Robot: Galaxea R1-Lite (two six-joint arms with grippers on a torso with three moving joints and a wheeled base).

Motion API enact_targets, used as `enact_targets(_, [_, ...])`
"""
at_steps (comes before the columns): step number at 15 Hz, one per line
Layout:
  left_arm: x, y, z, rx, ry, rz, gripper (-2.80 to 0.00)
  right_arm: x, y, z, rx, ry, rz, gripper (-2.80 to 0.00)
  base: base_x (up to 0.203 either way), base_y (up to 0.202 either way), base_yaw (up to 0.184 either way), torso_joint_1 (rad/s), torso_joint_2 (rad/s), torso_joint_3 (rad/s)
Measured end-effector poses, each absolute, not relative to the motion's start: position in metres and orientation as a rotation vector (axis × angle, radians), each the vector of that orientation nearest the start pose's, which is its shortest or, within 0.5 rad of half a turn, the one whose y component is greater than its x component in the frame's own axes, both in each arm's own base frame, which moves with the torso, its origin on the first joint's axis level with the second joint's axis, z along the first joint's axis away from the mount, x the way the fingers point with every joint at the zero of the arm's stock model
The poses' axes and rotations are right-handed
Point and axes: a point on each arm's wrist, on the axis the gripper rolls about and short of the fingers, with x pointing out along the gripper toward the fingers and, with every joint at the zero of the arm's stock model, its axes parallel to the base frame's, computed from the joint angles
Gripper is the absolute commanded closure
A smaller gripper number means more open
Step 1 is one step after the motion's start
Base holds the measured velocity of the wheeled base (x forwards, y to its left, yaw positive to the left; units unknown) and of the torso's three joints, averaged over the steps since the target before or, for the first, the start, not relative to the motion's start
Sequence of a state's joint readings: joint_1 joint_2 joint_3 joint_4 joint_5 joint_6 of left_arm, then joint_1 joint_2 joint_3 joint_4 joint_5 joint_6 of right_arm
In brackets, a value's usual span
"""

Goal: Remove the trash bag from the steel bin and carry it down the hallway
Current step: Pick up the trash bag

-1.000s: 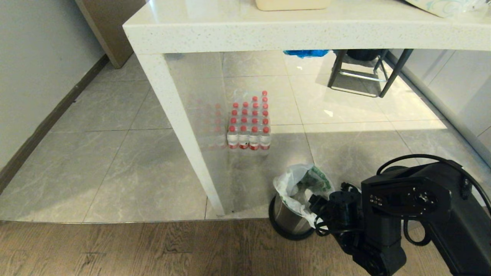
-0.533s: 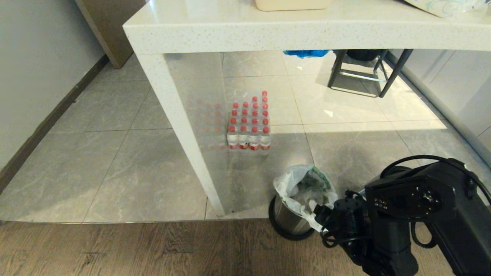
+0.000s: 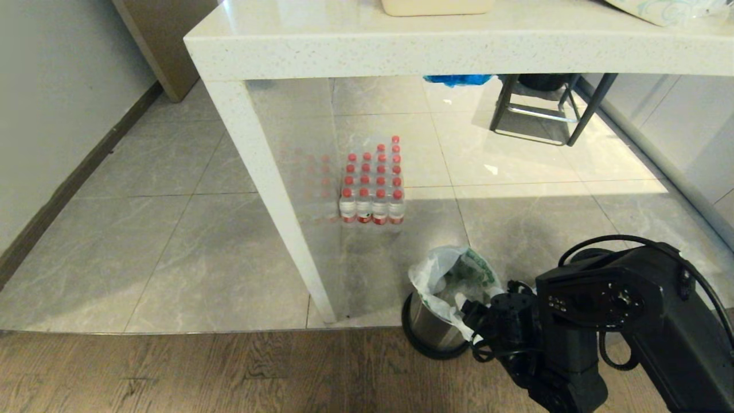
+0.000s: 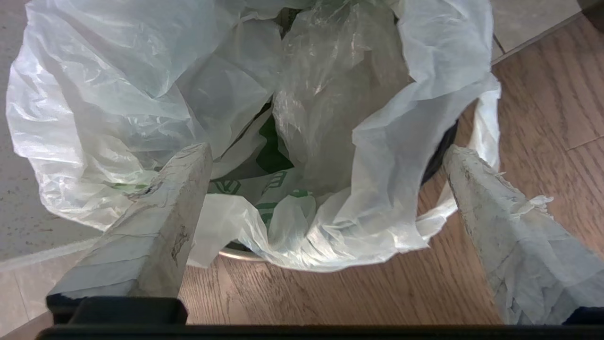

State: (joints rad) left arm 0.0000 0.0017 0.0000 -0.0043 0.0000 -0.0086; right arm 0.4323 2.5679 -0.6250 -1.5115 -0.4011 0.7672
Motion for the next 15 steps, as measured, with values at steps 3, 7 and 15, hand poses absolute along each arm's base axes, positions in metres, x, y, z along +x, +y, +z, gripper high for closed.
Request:
enact_targets(3, [-0.023,0.0,0.076,-0.009,-0.003,0.0,0.0,0.326,0.141,-0.07,0.592,0.362,-0.128,-2.8,0.0,0.0,0.0,0.0,0.0,0.0])
enact_targets(7, [-0.023,0.0,0.076,-0.009,-0.003,0.0,0.0,0.334,0.145,-0.064,0.604,0.318,-0.12,-2.8,0.0,0.0,0.0,0.0,0.0,0.0])
enact_targets(15, [-0.023,0.0,0.076,-0.009,-0.003,0.0,0.0,0.337,0.147,-0.055,0.615,0.285,-0.122,-2.8,0.0,0.0,0.0,0.0,0.0,0.0])
